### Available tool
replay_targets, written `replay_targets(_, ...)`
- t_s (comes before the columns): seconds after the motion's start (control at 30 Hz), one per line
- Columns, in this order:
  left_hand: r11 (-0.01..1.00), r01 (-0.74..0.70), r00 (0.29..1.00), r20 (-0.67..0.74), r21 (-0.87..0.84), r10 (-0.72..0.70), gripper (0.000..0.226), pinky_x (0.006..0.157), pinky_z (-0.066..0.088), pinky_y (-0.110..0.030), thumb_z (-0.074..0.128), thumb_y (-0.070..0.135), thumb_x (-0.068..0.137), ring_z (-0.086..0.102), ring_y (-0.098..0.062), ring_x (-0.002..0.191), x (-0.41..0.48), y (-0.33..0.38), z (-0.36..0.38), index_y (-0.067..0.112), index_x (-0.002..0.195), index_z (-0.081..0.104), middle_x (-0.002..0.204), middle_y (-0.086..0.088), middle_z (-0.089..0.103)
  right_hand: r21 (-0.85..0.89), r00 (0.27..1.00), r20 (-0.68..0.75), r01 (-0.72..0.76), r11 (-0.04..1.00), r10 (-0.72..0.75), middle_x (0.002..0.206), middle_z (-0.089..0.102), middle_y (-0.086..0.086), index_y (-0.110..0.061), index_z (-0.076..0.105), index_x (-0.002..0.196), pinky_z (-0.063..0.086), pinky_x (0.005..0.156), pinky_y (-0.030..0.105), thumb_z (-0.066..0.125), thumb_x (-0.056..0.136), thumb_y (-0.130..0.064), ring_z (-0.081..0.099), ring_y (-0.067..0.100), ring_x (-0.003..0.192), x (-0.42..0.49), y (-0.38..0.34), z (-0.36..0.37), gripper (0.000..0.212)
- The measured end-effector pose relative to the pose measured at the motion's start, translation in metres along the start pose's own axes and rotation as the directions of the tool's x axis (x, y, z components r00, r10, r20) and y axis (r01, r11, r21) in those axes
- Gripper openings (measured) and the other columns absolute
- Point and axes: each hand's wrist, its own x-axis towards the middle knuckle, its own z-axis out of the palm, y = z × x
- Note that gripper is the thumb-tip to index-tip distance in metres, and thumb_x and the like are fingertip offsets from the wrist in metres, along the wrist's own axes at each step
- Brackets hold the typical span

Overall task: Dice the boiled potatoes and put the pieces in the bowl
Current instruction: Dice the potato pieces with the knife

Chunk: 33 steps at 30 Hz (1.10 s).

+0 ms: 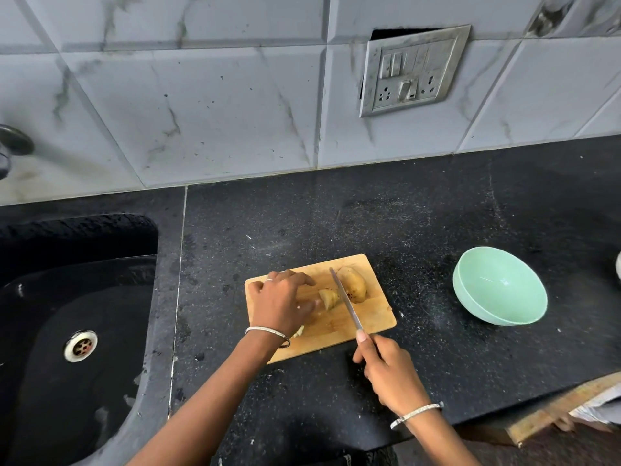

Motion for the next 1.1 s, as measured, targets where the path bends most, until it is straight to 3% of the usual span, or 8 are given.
replay_targets(0.13,0.998,-0.061,0.998,0.002,0.002,0.061,0.037,0.085,0.024,-0.038,0.065,0.058,0.077,0.05,-0.009,0.112,0.003,0.015,0.014,0.04,0.108,0.058,0.106,0.02,0.065,0.001,1.0,-0.01,-0.016,1.0,0.016,0.046,0.053,-0.013,-0.022,0.061,0.069,0.032,0.05,0.024,0.04,0.099,-0.052,0.045,0.005,0.047,0.001,0.004,-0.001,0.047)
replay_targets(0.23,0.998,-0.056,0.998,-0.005,0.019,0.056,0.035,0.085,0.022,-0.039,0.064,0.059,0.077,0.052,-0.008,0.111,0.006,0.018,0.021,0.04,0.105,0.058,0.1,0.02,0.066,-0.023,1.0,0.005,-0.011,1.0,0.011,0.047,0.055,-0.019,-0.022,0.061,0.07,0.032,0.05,0.023,0.038,0.099,-0.053,0.045,0.003,0.045,-0.001,0.005,0.001,0.048)
replay_targets(0.37,0.998,-0.056,0.998,-0.038,-0.036,0.054,0.032,0.089,0.021,-0.039,0.068,0.056,0.077,0.053,-0.006,0.108,0.004,0.013,0.022,0.039,0.103,0.06,0.098,0.023,0.066,-0.035,1.0,0.017,-0.007,0.999,0.007,0.047,0.055,-0.013,-0.022,0.061,0.071,0.034,0.05,0.026,0.037,0.099,-0.054,0.045,0.003,0.042,-0.004,0.008,0.003,0.049)
replay_targets(0.5,0.991,-0.043,0.997,-0.063,-0.125,0.035,0.03,0.092,0.023,-0.038,0.071,0.055,0.075,0.056,-0.003,0.101,0.001,0.007,0.022,0.039,0.097,0.061,0.093,0.025,0.065,-0.047,0.999,0.045,0.006,0.999,-0.004,0.047,0.054,-0.026,-0.022,0.061,0.072,0.031,0.051,0.022,0.037,0.1,-0.051,0.044,0.0,0.041,-0.005,0.005,0.004,0.047)
replay_targets(0.7,0.985,-0.021,0.996,-0.089,-0.169,0.006,0.03,0.085,0.022,-0.034,0.073,0.058,0.072,0.057,-0.001,0.095,-0.003,0.003,0.021,0.039,0.093,0.06,0.085,0.028,0.062,-0.063,0.998,0.054,0.024,0.998,-0.02,0.049,0.055,-0.027,-0.023,0.062,0.073,0.036,0.056,0.027,0.037,0.1,-0.051,0.046,0.001,0.044,-0.002,0.004,0.005,0.046)
replay_targets(0.97,0.992,-0.022,0.998,-0.053,-0.126,0.016,0.031,0.092,0.025,-0.039,0.067,0.058,0.077,0.053,-0.004,0.107,0.0,0.009,0.023,0.045,0.105,0.065,0.097,0.025,0.067,-0.04,0.999,0.038,0.021,0.999,-0.02,0.048,0.056,-0.018,-0.023,0.062,0.071,0.036,0.055,0.027,0.038,0.099,-0.053,0.045,0.002,0.042,0.0,0.007,0.007,0.048)
replay_targets(1.1,0.991,-0.019,0.998,-0.056,-0.131,0.012,0.032,0.089,0.024,-0.037,0.068,0.059,0.076,0.052,-0.003,0.107,0.0,0.008,0.023,0.046,0.105,0.064,0.097,0.025,0.066,-0.023,0.999,0.031,0.013,1.0,-0.013,0.046,0.054,-0.019,-0.02,0.063,0.071,0.033,0.051,0.026,0.038,0.099,-0.053,0.044,0.002,0.041,0.0,0.009,0.006,0.05)
